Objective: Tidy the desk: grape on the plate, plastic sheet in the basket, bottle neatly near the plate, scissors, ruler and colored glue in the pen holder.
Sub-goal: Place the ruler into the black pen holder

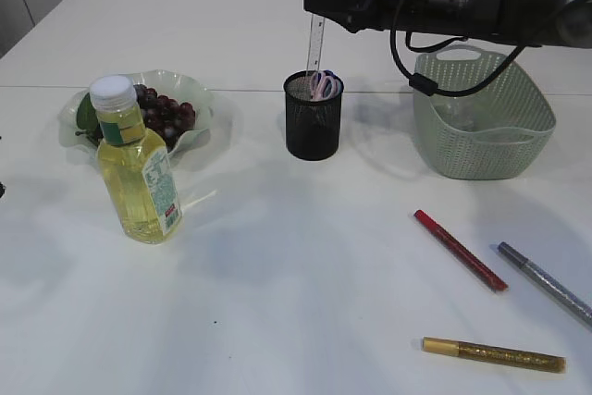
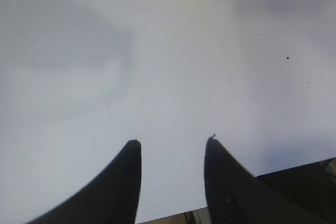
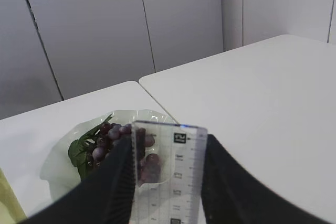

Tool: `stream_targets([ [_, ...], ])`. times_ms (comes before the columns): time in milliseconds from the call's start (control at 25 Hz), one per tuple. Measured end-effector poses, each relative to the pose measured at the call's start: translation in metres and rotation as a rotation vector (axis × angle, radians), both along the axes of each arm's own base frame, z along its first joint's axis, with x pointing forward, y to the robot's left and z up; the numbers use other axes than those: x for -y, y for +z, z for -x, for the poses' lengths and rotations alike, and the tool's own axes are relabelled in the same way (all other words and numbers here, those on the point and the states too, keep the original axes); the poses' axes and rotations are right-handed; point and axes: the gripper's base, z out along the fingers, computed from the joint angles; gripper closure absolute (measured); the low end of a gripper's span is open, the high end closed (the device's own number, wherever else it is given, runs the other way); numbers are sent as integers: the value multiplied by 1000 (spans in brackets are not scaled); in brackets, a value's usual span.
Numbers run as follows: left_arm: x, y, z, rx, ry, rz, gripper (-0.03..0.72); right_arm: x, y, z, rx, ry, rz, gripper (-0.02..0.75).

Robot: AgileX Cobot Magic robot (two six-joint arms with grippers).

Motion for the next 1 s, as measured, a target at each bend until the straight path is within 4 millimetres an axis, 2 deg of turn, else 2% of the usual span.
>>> stream_targets([
  [600,0,0,0,-1,0,0,398,2,-8,0,-56,-11,68,434],
  [1000,0,0,0,-1,0,0,398,2,-8,0,-63,-12,67,356],
])
